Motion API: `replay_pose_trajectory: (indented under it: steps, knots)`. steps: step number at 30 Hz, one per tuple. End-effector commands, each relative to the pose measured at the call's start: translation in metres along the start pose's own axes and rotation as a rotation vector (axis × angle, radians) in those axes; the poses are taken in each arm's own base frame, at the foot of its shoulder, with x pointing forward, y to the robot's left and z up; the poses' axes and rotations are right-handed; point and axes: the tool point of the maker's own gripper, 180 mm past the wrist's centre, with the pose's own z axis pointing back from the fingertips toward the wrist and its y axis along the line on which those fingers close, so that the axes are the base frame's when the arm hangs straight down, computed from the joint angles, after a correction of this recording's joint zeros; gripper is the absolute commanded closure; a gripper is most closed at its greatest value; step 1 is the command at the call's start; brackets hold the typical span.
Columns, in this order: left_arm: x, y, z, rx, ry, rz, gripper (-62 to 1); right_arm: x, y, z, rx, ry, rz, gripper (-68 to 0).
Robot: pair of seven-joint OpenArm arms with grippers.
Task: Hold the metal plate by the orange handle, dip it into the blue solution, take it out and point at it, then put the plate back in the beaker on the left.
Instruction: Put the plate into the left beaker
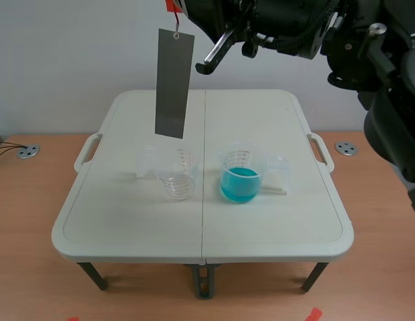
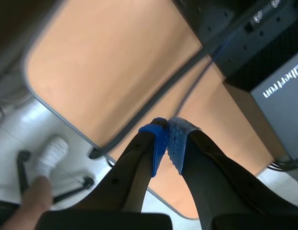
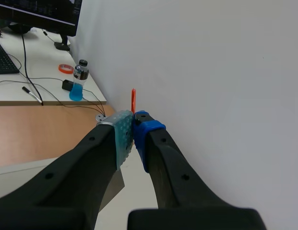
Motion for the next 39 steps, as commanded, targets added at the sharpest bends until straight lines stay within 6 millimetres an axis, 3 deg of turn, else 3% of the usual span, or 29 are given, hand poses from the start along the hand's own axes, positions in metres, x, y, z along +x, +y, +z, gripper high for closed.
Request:
replay_pose_trajectory:
  steps: [1, 14, 39]
  knots:
    - [0.004, -0.008, -0.003, -0.014, -0.018, 0.003, -1.8, 0.011, -0.004, -0.008, 0.010, -0.037, 0.004, -1.5]
    - [-0.017, -0.021, -0.019, -0.018, 0.027, 0.072, -1.8, -0.014, -0.001, -0.021, 0.027, -0.021, -0.081, -1.5]
    - [-0.017, -0.020, -0.019, -0.017, 0.028, 0.072, -1.8, -0.027, 0.004, -0.024, 0.029, -0.008, -0.123, -1.5]
